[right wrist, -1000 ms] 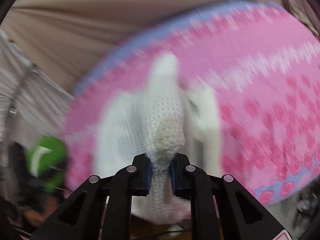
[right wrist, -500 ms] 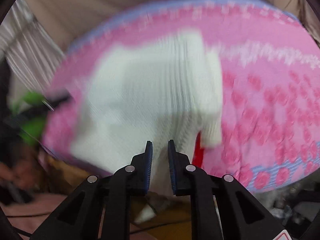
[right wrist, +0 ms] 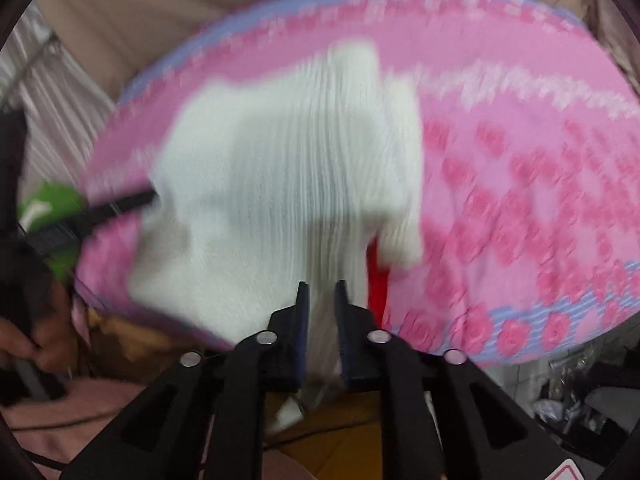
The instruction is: Fold small clothes
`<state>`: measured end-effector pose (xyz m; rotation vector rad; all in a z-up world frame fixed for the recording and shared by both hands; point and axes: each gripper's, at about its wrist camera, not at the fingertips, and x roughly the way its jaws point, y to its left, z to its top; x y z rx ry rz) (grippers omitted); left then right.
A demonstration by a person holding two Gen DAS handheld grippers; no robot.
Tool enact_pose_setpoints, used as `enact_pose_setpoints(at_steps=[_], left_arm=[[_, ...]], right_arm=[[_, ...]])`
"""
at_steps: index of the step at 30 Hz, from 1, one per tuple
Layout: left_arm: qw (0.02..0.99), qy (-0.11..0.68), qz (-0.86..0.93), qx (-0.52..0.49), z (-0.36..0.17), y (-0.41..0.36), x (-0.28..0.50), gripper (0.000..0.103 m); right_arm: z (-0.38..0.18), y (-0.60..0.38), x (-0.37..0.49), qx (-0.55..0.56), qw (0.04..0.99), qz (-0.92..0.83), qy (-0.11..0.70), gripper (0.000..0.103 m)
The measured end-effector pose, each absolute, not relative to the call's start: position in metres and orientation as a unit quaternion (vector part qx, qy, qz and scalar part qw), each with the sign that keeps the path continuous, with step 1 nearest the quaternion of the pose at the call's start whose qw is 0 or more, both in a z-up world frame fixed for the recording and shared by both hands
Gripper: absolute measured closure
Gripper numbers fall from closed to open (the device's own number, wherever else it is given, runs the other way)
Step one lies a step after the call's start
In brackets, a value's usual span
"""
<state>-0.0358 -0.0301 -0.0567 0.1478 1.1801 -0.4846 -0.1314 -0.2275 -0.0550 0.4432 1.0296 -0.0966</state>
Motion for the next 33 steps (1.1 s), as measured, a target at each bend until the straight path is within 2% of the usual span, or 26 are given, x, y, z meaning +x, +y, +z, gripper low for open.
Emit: enact_pose_setpoints(at_steps=[1, 2, 7, 8, 10, 11, 12, 13, 14, 15, 17, 19, 22, 24, 27, 28, 29, 30, 31, 32, 33], left_arm=[[0.801, 0.551, -0.224, 0.068, -0.058, -0.032, -0.034, 0.021], [0.801, 0.551, -0.222, 0.067, -0.059, -0.035, -0.032, 0.02], [0.784, 0.575, -0.229, 0.044, -0.082, -0.047, -0.016, 0.013], [0.777, 0.584, -0.233, 0.024, -0.091, -0.047, -0.01, 0.009], [0.764, 0.598, -0.243, -0.005, -0.104, -0.045, -0.002, 0.009], [0.753, 0.605, -0.259, -0.026, -0.109, -0.044, 0.002, 0.02], [0.748, 0.607, -0.266, -0.04, -0.108, -0.041, 0.005, 0.027], [0.745, 0.605, -0.278, -0.048, -0.103, -0.039, 0.006, 0.047], [0.744, 0.599, -0.289, -0.055, -0.095, -0.037, 0.007, 0.061], [0.746, 0.591, -0.301, -0.063, -0.081, -0.032, 0.007, 0.064], [0.752, 0.567, -0.324, -0.088, -0.053, -0.021, 0.006, 0.068], [0.76, 0.541, -0.345, -0.108, -0.025, -0.009, 0.005, 0.069], [0.768, 0.529, -0.35, -0.093, -0.006, -0.003, 0.004, 0.067], [0.762, 0.549, -0.334, -0.081, -0.022, -0.001, 0.008, 0.067], [0.731, 0.603, -0.31, -0.082, -0.073, 0.003, 0.011, 0.062], [0.73, 0.611, -0.298, -0.073, -0.085, 0.004, 0.008, 0.058], [0.736, 0.608, -0.288, -0.07, -0.091, 0.007, 0.006, 0.05], [0.744, 0.6, -0.285, -0.074, -0.094, 0.011, 0.002, 0.046], [0.747, 0.597, -0.281, -0.075, -0.095, 0.013, 0.001, 0.038], [0.75, 0.598, -0.272, -0.076, -0.096, 0.015, 0.001, 0.027], [0.751, 0.6, -0.264, -0.077, -0.098, 0.016, 0.004, 0.022]], right_arm=[[-0.05, -0.235, -0.13, 0.221, 0.851, -0.05, 0.473, 0.038], [-0.05, -0.244, -0.126, 0.237, 0.853, -0.056, 0.461, 0.032], [-0.115, -0.256, -0.086, 0.294, 0.794, -0.062, 0.529, 0.031], [-0.126, -0.254, -0.081, 0.301, 0.788, -0.057, 0.535, 0.03], [-0.134, -0.254, -0.076, 0.314, 0.791, -0.059, 0.522, 0.027], [-0.136, -0.257, -0.074, 0.328, 0.789, -0.056, 0.517, 0.03], [-0.137, -0.26, -0.073, 0.344, 0.784, -0.054, 0.514, 0.041], [-0.137, -0.263, -0.073, 0.356, 0.78, -0.051, 0.512, 0.049], [-0.132, -0.266, -0.071, 0.364, 0.778, -0.048, 0.51, 0.062], [-0.123, -0.267, -0.069, 0.364, 0.783, -0.041, 0.502, 0.075], [-0.09, -0.257, -0.069, 0.351, 0.807, -0.021, 0.475, 0.085], [-0.046, -0.24, -0.07, 0.336, 0.838, 0.02, 0.43, 0.088], [0.013, -0.213, -0.061, 0.259, 0.883, 0.038, 0.391, 0.089], [0.02, -0.209, -0.053, 0.243, 0.886, 0.04, 0.394, 0.086], [-0.028, -0.22, -0.051, 0.218, 0.859, -0.027, 0.462, 0.08], [-0.052, -0.226, -0.056, 0.22, 0.843, -0.043, 0.489, 0.08], [-0.08, -0.229, -0.067, 0.235, 0.821, -0.05, 0.518, 0.078], [-0.093, -0.228, -0.071, 0.236, 0.809, -0.059, 0.535, 0.073], [-0.102, -0.225, -0.077, 0.232, 0.805, -0.067, 0.542, 0.067], [-0.104, -0.222, -0.083, 0.224, 0.813, -0.076, 0.533, 0.054], [-0.103, -0.22, -0.086, 0.212, 0.819, -0.09, 0.526, 0.044]])
